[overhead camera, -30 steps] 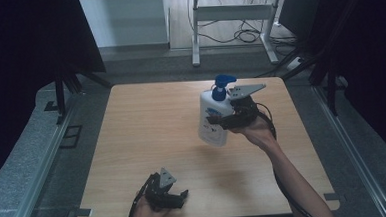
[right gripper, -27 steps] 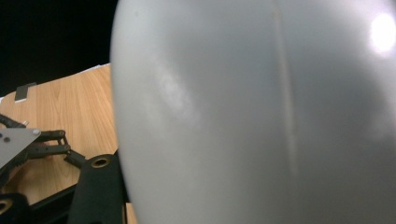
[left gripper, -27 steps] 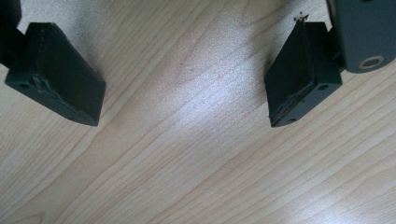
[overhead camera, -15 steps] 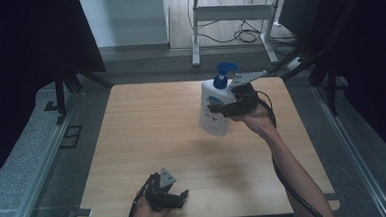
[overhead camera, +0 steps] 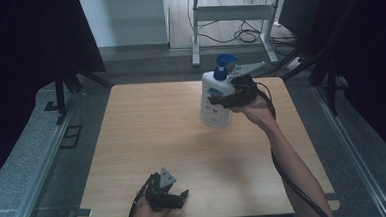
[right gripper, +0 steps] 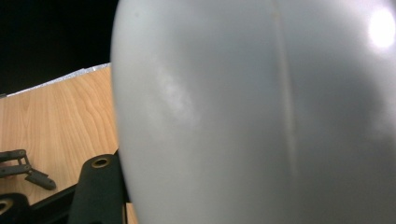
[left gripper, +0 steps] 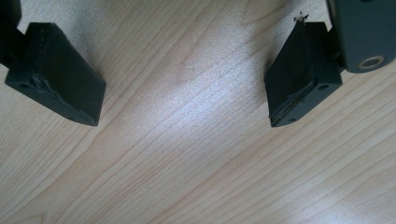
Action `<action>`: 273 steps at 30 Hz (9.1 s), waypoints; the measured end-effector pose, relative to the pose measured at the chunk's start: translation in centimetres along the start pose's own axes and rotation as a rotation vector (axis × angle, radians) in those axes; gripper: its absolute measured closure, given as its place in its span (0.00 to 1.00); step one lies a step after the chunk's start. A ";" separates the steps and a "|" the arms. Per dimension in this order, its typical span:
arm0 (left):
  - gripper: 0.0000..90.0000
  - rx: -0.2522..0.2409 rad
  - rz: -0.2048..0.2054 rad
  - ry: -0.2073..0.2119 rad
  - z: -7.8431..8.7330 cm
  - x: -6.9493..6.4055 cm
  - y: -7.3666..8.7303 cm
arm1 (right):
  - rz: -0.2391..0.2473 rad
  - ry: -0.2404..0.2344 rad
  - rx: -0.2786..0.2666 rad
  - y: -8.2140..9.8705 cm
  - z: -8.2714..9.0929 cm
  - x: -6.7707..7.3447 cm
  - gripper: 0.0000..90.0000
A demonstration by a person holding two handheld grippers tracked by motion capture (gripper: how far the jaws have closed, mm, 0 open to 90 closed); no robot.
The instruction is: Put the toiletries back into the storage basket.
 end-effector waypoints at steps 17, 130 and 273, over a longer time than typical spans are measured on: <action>0.13 0.001 -0.002 0.000 0.0 0.0 0.0 | -0.024 0.059 0.007 -0.5 -0.3 -3.3 0.42; 0.13 0.004 -0.002 0.003 0.0 0.0 0.0 | -0.083 0.111 -0.006 5.1 -4.3 -6.5 0.00; 0.13 0.001 0.005 -0.003 0.0 -0.1 0.0 | -0.116 0.114 0.223 24.4 7.0 9.9 0.01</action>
Point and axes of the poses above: each handheld gripper's, and its own axes: z roughly backward along the jaws, y roughly out of its underside, x roughly to its left, the point moved 6 cm from there along -z, roughly forward along the jaws, and after that the axes turned 6 degrees about z, right-handed, at the moved point
